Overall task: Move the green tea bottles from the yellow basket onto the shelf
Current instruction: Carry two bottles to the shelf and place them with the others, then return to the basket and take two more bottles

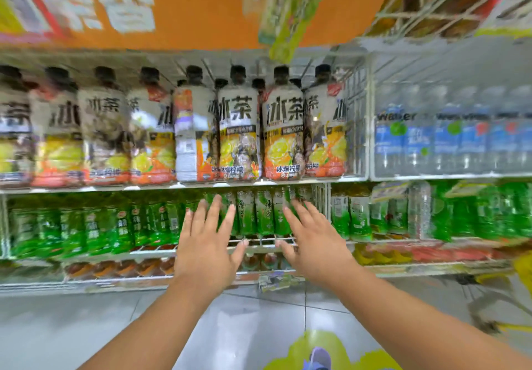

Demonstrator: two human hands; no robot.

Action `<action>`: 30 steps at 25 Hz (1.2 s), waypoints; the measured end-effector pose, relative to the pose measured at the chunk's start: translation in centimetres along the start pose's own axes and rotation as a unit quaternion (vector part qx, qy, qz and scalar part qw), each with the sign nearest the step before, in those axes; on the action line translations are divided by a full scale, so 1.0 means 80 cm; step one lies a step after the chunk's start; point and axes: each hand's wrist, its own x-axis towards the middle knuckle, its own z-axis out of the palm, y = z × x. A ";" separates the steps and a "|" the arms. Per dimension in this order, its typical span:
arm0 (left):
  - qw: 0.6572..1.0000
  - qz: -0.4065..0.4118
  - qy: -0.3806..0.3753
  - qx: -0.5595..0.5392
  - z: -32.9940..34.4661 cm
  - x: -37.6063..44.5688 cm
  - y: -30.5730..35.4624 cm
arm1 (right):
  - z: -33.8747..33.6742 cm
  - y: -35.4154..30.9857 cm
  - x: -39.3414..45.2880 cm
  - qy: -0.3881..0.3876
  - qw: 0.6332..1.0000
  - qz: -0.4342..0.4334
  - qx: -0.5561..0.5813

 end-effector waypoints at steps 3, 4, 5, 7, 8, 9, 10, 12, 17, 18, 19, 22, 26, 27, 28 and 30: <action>1.000 0.004 0.006 -0.013 -0.078 -0.028 0.011 | -0.056 -0.005 -0.070 0.006 1.000 0.011 -0.010; 1.000 0.006 0.003 -0.015 -0.100 -0.039 0.016 | -0.072 -0.006 -0.090 0.009 1.000 0.020 -0.005; 1.000 0.006 0.000 -0.024 -0.120 -0.050 0.022 | -0.087 -0.008 -0.106 0.008 1.000 0.029 0.007; 0.999 0.005 -0.004 -0.036 -0.159 -0.080 0.037 | -0.115 -0.010 -0.141 0.005 0.999 0.039 0.025; 0.999 0.006 -0.002 -0.040 -0.180 -0.096 0.047 | -0.130 -0.009 -0.161 0.011 0.999 0.042 0.031; 0.999 0.005 -0.007 -0.044 -0.198 -0.111 0.058 | -0.142 -0.008 -0.181 0.015 0.998 0.043 0.034; 0.999 0.006 -0.013 -0.048 -0.217 -0.124 0.069 | -0.152 -0.002 -0.201 0.019 0.998 0.042 0.035; 0.999 0.002 -0.015 -0.049 -0.249 -0.146 0.092 | -0.168 0.014 -0.239 0.031 0.998 0.036 0.034; 0.996 -0.038 0.018 -0.078 -0.303 -0.245 0.174 | -0.189 0.051 -0.349 0.060 0.998 0.011 0.026; 0.996 -0.039 0.021 -0.073 -0.311 -0.270 0.192 | -0.191 0.053 -0.372 0.057 0.998 0.002 0.017; 0.997 -0.036 0.024 -0.069 -0.318 -0.290 0.206 | -0.192 0.055 -0.392 0.054 0.998 -0.003 0.015; 0.996 -0.041 0.034 -0.070 -0.336 -0.332 0.226 | -0.200 0.061 -0.440 0.066 0.998 0.004 0.009; 0.996 -0.024 0.029 -0.076 -0.356 -0.364 0.230 | -0.222 0.047 -0.485 0.087 0.996 0.012 0.004; 0.996 -0.018 0.032 -0.083 -0.362 -0.371 0.228 | -0.225 0.039 -0.495 0.096 0.995 0.017 0.007; 0.995 -0.012 0.035 -0.091 -0.368 -0.377 0.226 | -0.228 0.032 -0.503 0.101 0.995 0.023 0.012; 0.994 -0.001 0.036 -0.103 -0.376 -0.386 0.219 | -0.235 0.020 -0.521 0.098 0.994 0.038 0.026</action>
